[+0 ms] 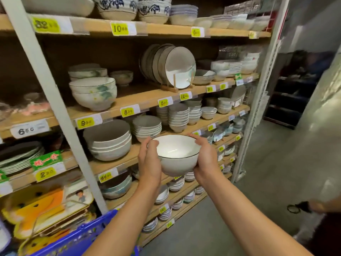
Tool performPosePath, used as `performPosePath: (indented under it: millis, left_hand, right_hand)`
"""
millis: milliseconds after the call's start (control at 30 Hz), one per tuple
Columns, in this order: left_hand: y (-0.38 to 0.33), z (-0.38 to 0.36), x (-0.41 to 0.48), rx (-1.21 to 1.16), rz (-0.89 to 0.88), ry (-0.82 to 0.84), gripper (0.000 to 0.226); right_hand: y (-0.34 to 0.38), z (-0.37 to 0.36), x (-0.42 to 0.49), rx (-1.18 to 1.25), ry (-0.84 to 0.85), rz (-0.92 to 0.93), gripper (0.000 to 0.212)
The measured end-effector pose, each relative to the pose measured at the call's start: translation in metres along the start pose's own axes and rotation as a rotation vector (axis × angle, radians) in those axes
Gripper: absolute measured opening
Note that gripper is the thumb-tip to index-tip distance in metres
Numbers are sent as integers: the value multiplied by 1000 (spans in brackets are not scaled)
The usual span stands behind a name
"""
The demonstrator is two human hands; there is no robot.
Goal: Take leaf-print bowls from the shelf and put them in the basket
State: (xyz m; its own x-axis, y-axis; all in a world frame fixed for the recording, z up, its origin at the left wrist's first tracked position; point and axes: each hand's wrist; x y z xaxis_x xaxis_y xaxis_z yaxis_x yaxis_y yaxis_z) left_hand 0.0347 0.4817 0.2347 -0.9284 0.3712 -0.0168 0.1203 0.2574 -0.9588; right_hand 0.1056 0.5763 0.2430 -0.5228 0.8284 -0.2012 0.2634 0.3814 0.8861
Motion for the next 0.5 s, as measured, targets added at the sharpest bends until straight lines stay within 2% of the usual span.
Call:
performPosePath:
  millis: [133,233,300,500]
  left_hand:
    - [1,-33,17,-101,84,25,44]
    - [3,-54,36,-195,80,-12,36]
    - [6,-68,50,-215,14,-41,33]
    - [1,-103,108,-188,-176,-57,43]
  right_hand:
    - [18,7,29,10,5,41,34]
    - [30,5,53,13,16,73,36]
    - [38,0,72,14,12,81,35]
    - [59,-30,137,-30,40,149,34]
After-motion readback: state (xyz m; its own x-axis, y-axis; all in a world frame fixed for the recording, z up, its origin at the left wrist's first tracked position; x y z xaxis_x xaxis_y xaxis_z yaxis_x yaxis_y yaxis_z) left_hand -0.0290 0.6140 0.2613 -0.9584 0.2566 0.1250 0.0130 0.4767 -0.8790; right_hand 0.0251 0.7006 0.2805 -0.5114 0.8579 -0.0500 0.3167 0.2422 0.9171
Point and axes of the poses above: each hand's wrist, its own x-axis towards the middle knuckle, its own z-axis out of the back of the hand, y = z × x, and after that the axes turned 1 degree about -x, right-handed
